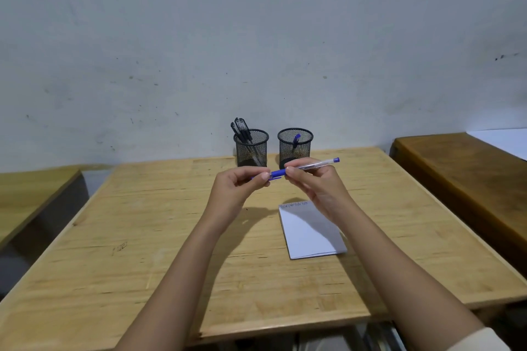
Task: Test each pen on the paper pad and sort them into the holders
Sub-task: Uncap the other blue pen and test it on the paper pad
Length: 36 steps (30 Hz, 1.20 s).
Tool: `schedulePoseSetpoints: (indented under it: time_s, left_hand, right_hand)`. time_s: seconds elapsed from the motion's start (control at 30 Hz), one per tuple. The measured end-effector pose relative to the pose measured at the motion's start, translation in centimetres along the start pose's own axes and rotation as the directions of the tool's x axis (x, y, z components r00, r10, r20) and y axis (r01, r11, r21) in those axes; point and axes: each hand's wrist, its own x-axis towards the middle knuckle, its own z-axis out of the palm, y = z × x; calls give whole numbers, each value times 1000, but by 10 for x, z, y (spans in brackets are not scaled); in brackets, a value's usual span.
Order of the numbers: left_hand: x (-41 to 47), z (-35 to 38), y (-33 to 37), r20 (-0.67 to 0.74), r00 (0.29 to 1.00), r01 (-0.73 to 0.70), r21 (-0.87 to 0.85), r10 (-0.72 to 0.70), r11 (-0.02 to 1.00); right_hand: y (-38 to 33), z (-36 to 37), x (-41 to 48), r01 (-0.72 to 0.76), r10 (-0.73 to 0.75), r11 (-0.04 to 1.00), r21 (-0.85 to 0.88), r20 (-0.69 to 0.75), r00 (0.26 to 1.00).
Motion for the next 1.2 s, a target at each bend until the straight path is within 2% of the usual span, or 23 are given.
schedulePoseSetpoints:
  time_s: [0.1,0.3,0.37,0.47,0.53,0.7,0.83,0.93,1.1,1.2]
  left_hand:
    - [1,2,1,-8,1000,0,2,0,1000]
    - [3,2,-7,46,999,8,96,-13,995]
    - [1,-14,-11,-30,1000,11,114,-8,993]
    - [-5,-76,-16,-262,965,50,95,-24,994]
    - [-6,-100,-17,-303,952,78,106,-42,991]
    - [7,-54,-37,-176,982,115,299,-64,947]
    - [5,-43,-61,-166,975,195,329,-146,924]
    - [6,-46,-71,-79,989,145,518,-121,843]
    - [8,-43,-73,-55,994,107,610,-93,785]
    - [11,-40,-71,-35,997,75,687,-70,722]
  right_hand:
    - [0,1,2,-8,8,1000,-6,28,1000]
    - [1,-5,8,32,-19,973,-227,61,998]
    - [-3,-18,9,57,-70,974,-221,-51,996]
    - [-25,-69,6,103,-125,991,-87,-313,941]
    - [-30,-83,4,101,-108,994,-39,-319,942]
    - [3,-44,6,14,-56,986,-167,-250,967]
    - [14,-46,6,-33,-29,976,-213,-282,959]
    - [17,-52,4,-48,8,988,-149,-257,966]
    - [20,-59,2,-113,86,989,-91,-261,961]
    - [21,-61,3,-118,80,985,-128,-266,961]
